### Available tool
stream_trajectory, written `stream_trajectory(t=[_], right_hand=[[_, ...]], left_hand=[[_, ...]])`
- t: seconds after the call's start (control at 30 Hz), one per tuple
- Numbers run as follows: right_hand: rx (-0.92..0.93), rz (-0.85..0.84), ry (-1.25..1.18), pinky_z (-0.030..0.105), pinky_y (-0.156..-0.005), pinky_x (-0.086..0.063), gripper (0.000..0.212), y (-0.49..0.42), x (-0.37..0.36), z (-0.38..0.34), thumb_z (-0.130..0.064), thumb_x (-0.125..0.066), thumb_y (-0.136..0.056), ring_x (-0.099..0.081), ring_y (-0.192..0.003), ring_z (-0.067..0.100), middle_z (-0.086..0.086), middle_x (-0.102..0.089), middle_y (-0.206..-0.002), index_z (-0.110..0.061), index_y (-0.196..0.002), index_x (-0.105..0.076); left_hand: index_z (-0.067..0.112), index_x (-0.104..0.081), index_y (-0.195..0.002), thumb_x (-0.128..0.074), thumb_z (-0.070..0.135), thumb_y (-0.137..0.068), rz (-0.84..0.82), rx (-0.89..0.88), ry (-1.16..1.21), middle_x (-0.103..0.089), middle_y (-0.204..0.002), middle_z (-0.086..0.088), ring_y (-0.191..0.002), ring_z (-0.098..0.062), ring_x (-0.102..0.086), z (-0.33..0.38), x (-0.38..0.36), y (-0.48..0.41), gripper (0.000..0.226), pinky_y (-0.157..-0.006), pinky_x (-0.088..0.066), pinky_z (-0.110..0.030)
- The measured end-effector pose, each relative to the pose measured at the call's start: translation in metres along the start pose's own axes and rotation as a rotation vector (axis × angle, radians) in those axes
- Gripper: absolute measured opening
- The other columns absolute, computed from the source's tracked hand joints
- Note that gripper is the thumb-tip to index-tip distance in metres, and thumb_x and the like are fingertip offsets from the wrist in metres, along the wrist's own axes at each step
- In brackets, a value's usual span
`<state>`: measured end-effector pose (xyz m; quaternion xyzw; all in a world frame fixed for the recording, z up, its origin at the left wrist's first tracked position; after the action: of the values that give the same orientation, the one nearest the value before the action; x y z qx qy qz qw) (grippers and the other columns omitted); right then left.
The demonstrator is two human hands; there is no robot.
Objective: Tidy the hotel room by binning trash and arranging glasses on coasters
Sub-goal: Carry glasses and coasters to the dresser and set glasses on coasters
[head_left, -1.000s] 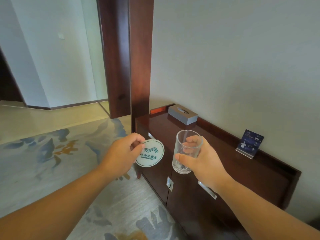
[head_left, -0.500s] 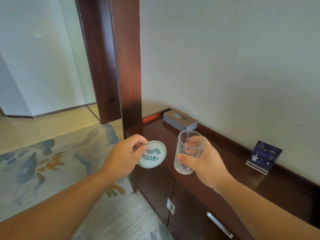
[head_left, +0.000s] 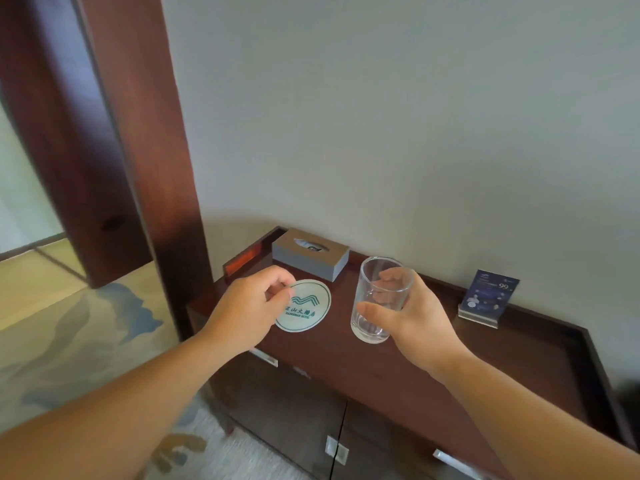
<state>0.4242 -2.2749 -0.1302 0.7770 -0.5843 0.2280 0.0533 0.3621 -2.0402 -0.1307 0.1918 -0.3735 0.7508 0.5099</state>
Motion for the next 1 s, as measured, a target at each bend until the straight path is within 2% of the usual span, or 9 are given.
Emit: stream_trajectory(t=[0.1,0.27,0.6,0.77,0.87,1.0], right_hand=[[-0.034,0.053,0.019,0.015,-0.067,-0.045,0.055,-0.007,0.0,0.004,-0.057,-0.076,-0.055,-0.06,-0.086,-0.009,-0.021,-0.062,-0.101,-0.045,-0.101,-0.049],[-0.097,0.104,0.067,0.014,-0.065,-0.045,0.054,-0.021,0.007,0.021,-0.052,-0.079,-0.058,-0.062,-0.088,-0.005,-0.02,-0.064,-0.102,-0.045,-0.103,-0.049],[-0.145,0.212,0.043,0.018,-0.069,-0.046,0.057,-0.08,0.062,0.072,-0.05,-0.078,-0.056,-0.062,-0.087,-0.01,-0.018,-0.064,-0.102,-0.041,-0.105,-0.051],[-0.16,0.224,0.014,0.012,-0.065,-0.046,0.058,-0.114,0.089,0.103,-0.047,-0.079,-0.058,-0.062,-0.088,-0.009,-0.017,-0.065,-0.102,-0.037,-0.109,-0.053],[-0.177,0.218,0.01,0.014,-0.068,-0.045,0.056,-0.133,0.099,0.122,-0.046,-0.08,-0.06,-0.062,-0.088,-0.009,-0.016,-0.065,-0.103,-0.037,-0.109,-0.053],[-0.21,0.222,0.008,0.007,-0.061,-0.046,0.057,-0.151,0.104,0.142,-0.051,-0.077,-0.056,-0.061,-0.088,-0.011,-0.019,-0.065,-0.101,-0.041,-0.107,-0.053]], left_hand=[[0.033,-0.061,-0.091,-0.058,0.03,-0.092,-0.037,-0.027,0.037,-0.066,-0.079,0.016,-0.067,0.002,-0.061,-0.01,-0.004,-0.023,0.004,-0.055,-0.05,-0.021],[0.033,-0.061,-0.093,-0.057,0.031,-0.092,-0.119,-0.06,0.093,-0.065,-0.079,0.017,-0.068,0.001,-0.061,-0.019,-0.035,-0.053,0.004,-0.054,-0.051,-0.022],[0.035,-0.059,-0.086,-0.058,0.031,-0.091,-0.224,-0.069,0.145,-0.063,-0.078,0.021,-0.056,-0.004,-0.058,-0.004,-0.113,-0.136,0.007,-0.058,-0.046,-0.027],[0.034,-0.06,-0.087,-0.058,0.028,-0.092,-0.261,-0.055,0.168,-0.064,-0.08,0.017,-0.055,-0.006,-0.059,0.006,-0.152,-0.17,0.008,-0.056,-0.045,-0.024],[0.033,-0.061,-0.088,-0.058,0.027,-0.092,-0.283,-0.044,0.166,-0.065,-0.08,0.013,-0.058,-0.009,-0.059,0.008,-0.174,-0.187,0.008,-0.061,-0.049,-0.032],[0.032,-0.061,-0.088,-0.058,0.026,-0.092,-0.326,-0.046,0.16,-0.066,-0.079,0.011,-0.059,-0.011,-0.059,0.004,-0.196,-0.207,0.008,-0.063,-0.051,-0.038]])
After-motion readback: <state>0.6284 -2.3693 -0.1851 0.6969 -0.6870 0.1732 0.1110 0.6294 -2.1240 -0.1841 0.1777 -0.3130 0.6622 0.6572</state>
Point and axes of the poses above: each hand's wrist, its own y-axis away from the middle knuckle, its own x-axis out of the back of the hand, z = x × y, the point moved 9 cm from there along -y, towards the middle knuckle
